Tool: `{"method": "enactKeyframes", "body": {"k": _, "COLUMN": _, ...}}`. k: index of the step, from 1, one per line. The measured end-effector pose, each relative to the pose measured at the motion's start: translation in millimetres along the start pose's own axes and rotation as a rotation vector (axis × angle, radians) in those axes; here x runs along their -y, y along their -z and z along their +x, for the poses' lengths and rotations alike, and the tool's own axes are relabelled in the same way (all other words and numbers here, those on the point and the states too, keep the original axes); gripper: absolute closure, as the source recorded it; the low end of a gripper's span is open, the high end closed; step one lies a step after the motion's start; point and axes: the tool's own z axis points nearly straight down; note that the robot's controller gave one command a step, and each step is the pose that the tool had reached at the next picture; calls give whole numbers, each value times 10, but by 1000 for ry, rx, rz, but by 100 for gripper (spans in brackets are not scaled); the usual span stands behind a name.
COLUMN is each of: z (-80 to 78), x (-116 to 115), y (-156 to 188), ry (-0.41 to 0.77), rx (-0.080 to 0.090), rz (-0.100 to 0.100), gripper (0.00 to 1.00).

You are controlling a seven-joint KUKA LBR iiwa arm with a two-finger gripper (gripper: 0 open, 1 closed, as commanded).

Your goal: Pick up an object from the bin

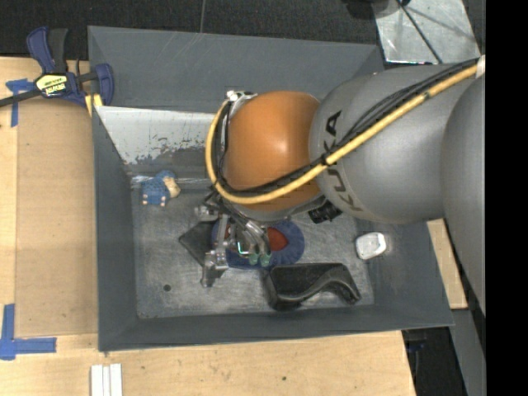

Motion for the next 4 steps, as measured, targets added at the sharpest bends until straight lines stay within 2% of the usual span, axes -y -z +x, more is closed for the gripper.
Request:
{"method": "enactKeyframes", "body": {"k": 1, "z": -15, "x": 309, "y": -796, "ry": -455, "rx": 10, "rz": -5, "gripper": 0}}
{"method": "enactKeyframes", "body": {"k": 2, "z": -38, "x": 320, "y": -775, "ry": -458, "rx": 17, "rz": -7, "gripper": 100}}
{"method": "enactKeyframes", "body": {"k": 4, "z": -37, "x": 320, "y": -777, "ry": -459, "rx": 17, "rz": -7, "gripper": 100}}
